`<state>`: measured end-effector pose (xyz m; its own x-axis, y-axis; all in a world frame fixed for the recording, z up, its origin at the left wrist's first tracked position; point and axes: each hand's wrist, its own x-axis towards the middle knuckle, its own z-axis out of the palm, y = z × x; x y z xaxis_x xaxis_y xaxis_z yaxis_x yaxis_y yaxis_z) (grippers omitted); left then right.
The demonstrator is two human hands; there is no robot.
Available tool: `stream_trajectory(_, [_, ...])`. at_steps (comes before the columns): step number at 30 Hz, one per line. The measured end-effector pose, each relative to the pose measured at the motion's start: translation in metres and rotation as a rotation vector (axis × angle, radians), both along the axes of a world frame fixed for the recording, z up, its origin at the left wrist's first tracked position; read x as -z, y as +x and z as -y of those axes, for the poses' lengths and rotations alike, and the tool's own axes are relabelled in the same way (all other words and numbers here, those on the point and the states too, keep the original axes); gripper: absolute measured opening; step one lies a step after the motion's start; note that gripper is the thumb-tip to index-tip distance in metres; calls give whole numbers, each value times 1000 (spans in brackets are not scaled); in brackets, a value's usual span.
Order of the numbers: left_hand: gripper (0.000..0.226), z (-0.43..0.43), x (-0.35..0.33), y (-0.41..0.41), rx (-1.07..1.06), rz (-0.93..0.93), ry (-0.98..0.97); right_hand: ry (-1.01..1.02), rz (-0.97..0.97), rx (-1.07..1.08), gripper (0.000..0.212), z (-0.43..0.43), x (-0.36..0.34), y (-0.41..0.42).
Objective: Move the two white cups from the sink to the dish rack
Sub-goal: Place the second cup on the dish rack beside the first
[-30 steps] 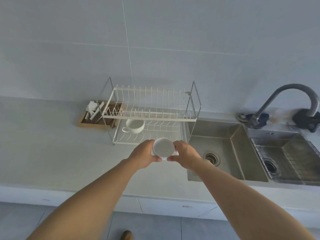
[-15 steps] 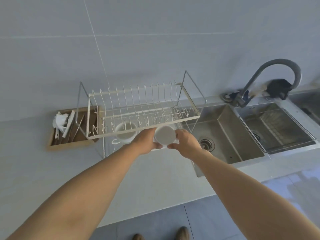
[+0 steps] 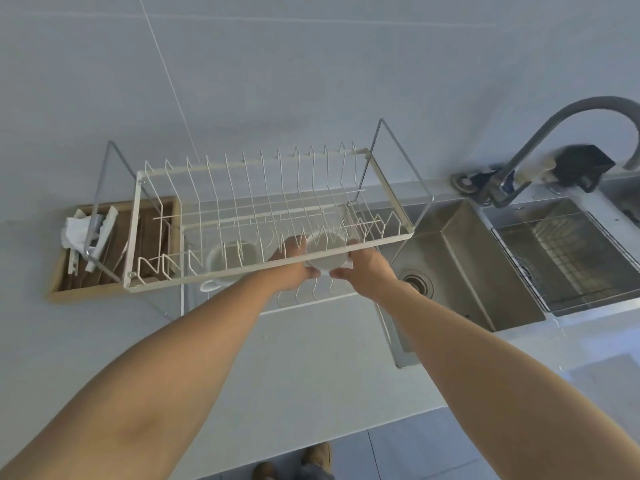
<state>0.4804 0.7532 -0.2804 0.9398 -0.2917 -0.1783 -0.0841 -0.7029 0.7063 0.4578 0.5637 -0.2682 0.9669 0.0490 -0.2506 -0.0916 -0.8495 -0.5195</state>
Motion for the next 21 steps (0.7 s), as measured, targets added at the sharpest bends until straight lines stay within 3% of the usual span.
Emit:
stream_trajectory(10, [64,-3,6,16,-30,-67,116,35,-47,9,51,-3,15,27])
stream_trajectory(21, [50,-4,4,11,-90,-86,97,100,-35,43,64,-3,14,27])
